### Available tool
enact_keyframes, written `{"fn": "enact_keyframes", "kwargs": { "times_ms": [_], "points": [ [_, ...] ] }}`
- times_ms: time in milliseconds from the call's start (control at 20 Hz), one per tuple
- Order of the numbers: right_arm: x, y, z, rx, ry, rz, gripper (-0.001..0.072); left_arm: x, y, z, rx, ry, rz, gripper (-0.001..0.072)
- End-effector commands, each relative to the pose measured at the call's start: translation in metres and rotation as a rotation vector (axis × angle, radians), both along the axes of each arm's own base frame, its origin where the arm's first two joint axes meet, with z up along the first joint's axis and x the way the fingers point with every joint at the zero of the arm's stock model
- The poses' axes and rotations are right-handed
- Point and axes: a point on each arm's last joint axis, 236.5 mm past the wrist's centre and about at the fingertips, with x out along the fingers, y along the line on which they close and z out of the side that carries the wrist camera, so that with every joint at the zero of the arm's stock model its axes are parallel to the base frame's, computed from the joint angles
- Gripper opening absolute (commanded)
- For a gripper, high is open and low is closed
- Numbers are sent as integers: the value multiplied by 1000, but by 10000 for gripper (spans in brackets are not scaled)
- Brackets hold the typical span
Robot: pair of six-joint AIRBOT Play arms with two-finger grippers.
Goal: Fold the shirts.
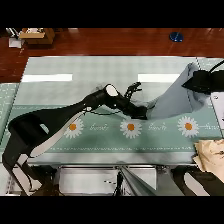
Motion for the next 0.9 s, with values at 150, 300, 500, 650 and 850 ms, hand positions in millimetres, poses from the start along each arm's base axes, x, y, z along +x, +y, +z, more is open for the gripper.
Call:
{"fn": "enact_keyframes", "kwargs": {
  "times_ms": [150,300,500,650,850],
  "points": [
    [14,22,15,67,-76,7,20,124,128,62,42,-221,184,19],
    [28,66,6,77,-92,66,20,187,270,136,79,-363,420,19],
    [65,153,-39,117,-94,149,20,190,424,208,111,-452,680,20],
    [87,225,-86,169,-104,169,20,167,479,228,141,-466,746,20],
    [103,294,-140,338,-45,55,21,153,483,239,145,-473,739,20]
  ]
}}
